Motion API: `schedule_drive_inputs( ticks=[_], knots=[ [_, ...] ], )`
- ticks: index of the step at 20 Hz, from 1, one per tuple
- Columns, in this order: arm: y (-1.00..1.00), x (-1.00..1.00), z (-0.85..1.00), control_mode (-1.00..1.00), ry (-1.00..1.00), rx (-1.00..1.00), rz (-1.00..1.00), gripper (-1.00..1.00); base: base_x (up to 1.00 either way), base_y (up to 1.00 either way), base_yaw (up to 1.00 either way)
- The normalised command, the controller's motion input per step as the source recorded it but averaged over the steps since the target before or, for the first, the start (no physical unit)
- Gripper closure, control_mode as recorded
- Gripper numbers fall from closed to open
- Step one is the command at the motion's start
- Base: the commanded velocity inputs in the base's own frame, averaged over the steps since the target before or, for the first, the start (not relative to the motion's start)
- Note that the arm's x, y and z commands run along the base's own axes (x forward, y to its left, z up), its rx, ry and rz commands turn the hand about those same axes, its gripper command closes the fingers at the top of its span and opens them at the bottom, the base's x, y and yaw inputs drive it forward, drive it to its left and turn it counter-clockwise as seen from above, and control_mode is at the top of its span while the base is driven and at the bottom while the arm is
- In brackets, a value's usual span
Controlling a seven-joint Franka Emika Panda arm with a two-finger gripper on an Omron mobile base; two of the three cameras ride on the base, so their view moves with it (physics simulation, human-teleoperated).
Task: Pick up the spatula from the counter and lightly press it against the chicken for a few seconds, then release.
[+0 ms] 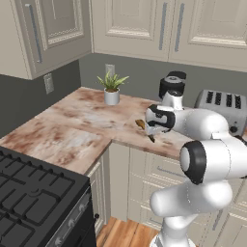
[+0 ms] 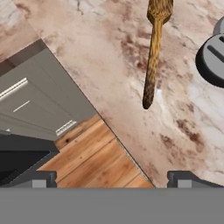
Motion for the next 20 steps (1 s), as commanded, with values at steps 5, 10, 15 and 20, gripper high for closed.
schedule_drive_inputs(
  ticks=[5,10,15,20],
  knots=[
    [-0.02,0.11,-0.13,-1.00,0.00,0.00,0.03,-1.00,0.00,0.00,0.00],
    [0.00,0.13,-0.13,-1.00,0.00,0.00,0.03,-1.00,0.00,0.00,0.00],
    [-0.01,0.15,-0.13,-1.00,0.00,0.00,0.03,-1.00,0.00,0.00,0.00],
    [0.00,0.16,-0.13,-1.00,0.00,0.00,0.03,-1.00,0.00,0.00,0.00]
  ],
)
